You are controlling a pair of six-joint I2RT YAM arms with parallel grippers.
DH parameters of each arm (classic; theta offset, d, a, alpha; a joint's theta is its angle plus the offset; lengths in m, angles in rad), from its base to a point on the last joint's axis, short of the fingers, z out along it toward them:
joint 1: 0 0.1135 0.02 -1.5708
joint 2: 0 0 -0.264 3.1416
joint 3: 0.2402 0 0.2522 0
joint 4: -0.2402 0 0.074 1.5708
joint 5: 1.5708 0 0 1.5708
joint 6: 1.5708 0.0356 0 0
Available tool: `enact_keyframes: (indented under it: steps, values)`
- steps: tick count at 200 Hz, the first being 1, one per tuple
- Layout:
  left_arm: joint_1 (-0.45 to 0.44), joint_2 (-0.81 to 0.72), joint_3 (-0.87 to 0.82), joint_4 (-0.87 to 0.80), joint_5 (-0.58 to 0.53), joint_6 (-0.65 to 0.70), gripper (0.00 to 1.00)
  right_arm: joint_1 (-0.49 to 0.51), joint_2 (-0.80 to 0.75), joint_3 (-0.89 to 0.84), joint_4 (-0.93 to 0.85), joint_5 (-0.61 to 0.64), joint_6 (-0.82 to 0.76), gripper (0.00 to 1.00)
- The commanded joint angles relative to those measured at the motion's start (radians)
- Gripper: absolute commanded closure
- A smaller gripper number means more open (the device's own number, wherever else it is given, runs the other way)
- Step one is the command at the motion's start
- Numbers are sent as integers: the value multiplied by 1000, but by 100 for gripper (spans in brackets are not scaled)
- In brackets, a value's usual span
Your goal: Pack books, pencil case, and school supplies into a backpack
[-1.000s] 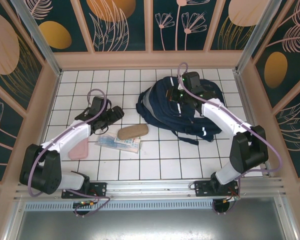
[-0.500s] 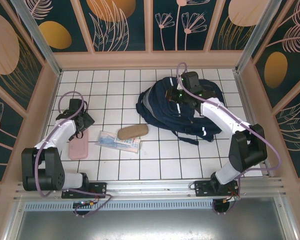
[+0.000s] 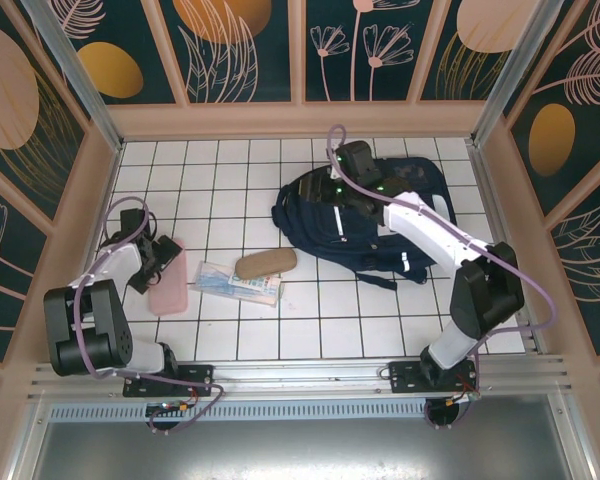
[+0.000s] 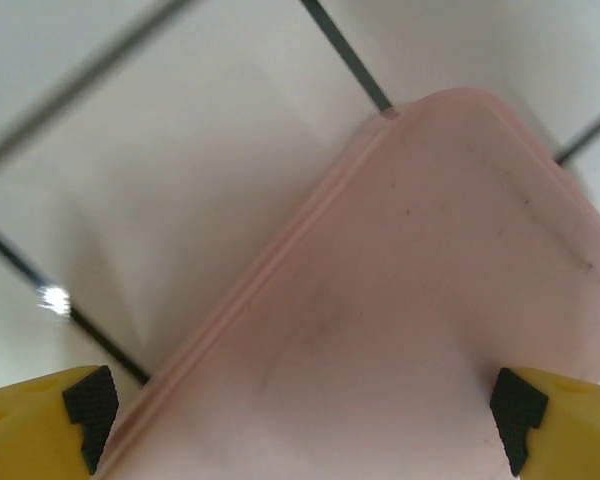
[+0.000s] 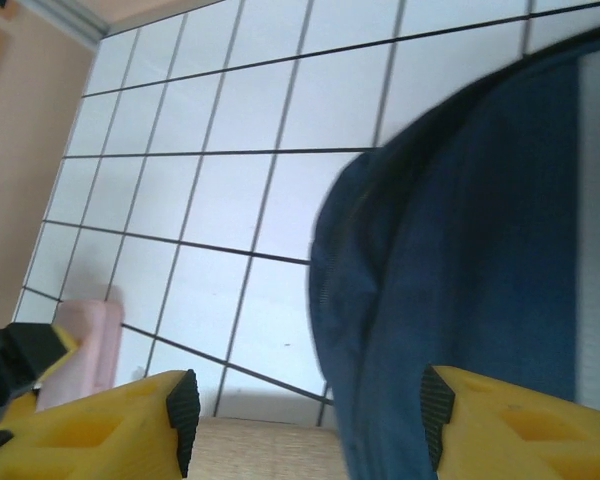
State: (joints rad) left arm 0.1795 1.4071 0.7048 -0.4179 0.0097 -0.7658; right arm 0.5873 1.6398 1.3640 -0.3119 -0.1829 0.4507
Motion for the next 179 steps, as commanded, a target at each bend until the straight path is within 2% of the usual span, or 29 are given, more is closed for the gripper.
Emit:
enact_keyframes:
  steps: [1,24,46,96,126,179]
  values:
    - [-3,-47,-67,122,240,-114,4,37,51,59,2,-1,0,37]
    - [-33,-74,-95,228,312,-203,5,81,115,97,17,-29,12,37]
    - [-90,-59,-75,279,338,-222,6,123,188,135,51,-86,43,38]
    - [-98,-48,-9,112,190,-92,5,239,401,292,74,-193,96,41]
    - [-98,-39,-10,49,113,-41,4,286,491,315,97,-253,141,45]
    - [-97,-59,-72,51,145,-36,6,328,593,336,139,-318,190,50]
